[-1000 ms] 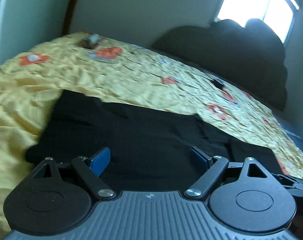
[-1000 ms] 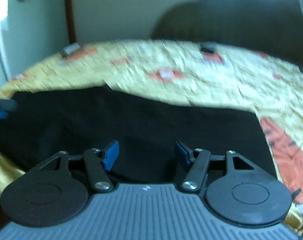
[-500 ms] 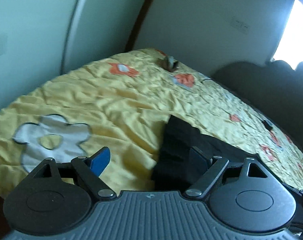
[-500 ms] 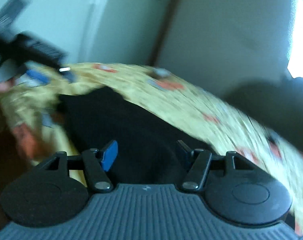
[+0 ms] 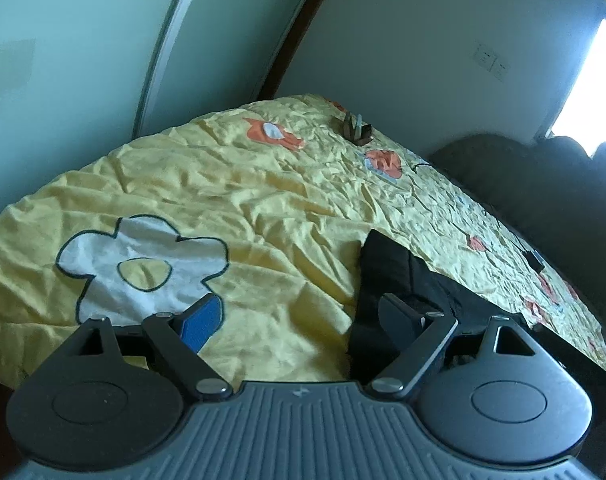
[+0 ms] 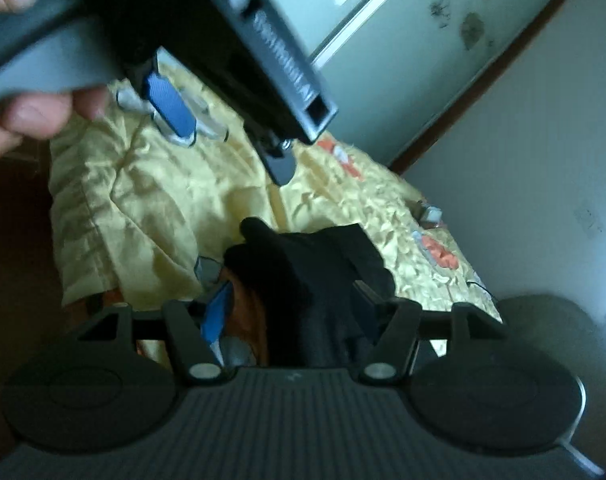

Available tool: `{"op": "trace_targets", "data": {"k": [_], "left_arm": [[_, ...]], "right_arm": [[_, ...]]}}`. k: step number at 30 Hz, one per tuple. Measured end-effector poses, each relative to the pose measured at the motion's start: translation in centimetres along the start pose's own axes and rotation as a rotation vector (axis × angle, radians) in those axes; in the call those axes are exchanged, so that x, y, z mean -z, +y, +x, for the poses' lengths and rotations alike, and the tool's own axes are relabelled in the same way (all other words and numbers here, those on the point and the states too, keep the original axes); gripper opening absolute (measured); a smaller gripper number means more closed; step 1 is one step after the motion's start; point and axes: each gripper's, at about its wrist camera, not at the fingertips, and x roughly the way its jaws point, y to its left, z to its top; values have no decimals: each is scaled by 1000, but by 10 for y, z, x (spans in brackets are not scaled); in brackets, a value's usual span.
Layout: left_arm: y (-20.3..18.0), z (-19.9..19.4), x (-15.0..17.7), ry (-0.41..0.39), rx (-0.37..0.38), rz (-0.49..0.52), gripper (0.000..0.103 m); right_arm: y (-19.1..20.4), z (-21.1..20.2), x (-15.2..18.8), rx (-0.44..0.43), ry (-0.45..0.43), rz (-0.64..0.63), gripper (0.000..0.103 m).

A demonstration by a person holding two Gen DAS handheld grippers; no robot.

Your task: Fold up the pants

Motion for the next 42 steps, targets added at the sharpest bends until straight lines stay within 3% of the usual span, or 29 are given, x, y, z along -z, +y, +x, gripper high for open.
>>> {"op": "trace_targets", "data": {"k": [3, 6, 13, 22, 26, 28, 33, 36, 42], "left_arm": [[7, -1, 0, 0, -2, -16, 86], [13, -3, -2, -3, -2, -32, 86], [16, -2, -5, -5, 35, -60, 86], [25, 35, -35, 133, 430, -341, 88], [10, 63, -43, 193, 428, -359, 91], [3, 81, -48, 239, 482, -367, 91], [-10, 120, -47, 359, 434, -418, 91], [-13, 131, -42, 406, 442, -465, 91], [-27, 145, -51, 415, 456, -493, 91]], "right_arm": [[0, 11, -6, 3, 9, 7, 59], [2, 19, -14, -18, 21, 11, 38], [-4, 13, -16, 18, -11, 73, 20], [-39, -12, -13, 62, -61, 234, 14], [-56, -15, -8, 69, -62, 301, 13], [-56, -16, -5, 81, -63, 285, 13], [-53, -24, -1, 112, -75, 270, 13], [-58, -26, 1, 118, -73, 288, 13], [-57, -31, 0, 106, -70, 281, 13]]}}
